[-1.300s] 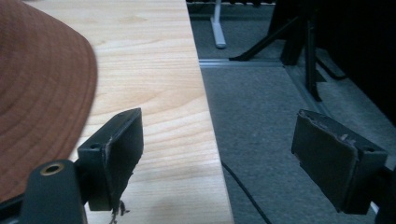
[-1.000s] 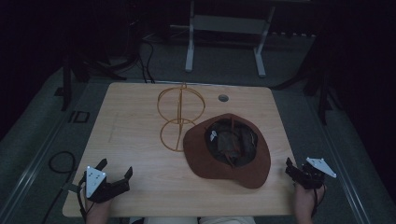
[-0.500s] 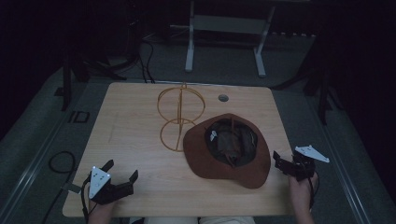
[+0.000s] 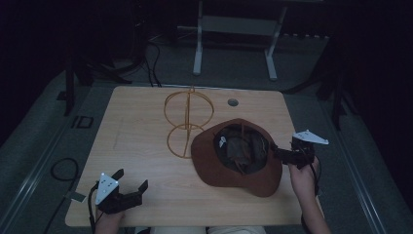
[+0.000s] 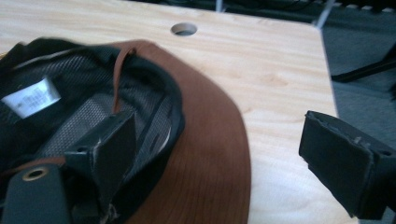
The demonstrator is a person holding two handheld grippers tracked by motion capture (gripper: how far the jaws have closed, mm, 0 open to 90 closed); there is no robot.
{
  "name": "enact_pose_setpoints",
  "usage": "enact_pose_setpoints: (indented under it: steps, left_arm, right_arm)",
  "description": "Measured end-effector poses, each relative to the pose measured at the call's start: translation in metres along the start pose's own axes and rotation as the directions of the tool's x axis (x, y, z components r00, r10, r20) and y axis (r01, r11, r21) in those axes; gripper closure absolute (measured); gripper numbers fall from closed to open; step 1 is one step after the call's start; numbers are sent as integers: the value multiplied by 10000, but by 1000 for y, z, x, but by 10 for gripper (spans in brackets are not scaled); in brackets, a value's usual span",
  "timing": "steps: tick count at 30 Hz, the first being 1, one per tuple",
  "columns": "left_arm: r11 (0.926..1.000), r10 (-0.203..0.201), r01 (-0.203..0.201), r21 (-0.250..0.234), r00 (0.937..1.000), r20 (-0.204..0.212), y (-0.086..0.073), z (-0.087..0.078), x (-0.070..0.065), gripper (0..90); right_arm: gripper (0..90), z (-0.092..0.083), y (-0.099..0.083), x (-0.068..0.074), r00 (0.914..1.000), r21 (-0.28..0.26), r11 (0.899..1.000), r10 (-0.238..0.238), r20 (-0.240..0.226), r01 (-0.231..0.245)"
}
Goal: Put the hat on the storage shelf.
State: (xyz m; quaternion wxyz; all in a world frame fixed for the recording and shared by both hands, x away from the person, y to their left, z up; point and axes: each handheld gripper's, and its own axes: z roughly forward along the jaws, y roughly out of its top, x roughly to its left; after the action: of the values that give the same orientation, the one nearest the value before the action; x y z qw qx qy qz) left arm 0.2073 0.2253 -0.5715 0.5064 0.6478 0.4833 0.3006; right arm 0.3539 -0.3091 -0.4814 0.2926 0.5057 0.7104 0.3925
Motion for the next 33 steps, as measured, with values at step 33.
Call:
enact_pose_setpoints:
  steps: [33]
  left_arm:
    - [9954,739,-728,627,9972,-142,1,6,-7,28]
  right_arm:
    - [361,111,10,35,9874,3496,9256,-1578,81,1451]
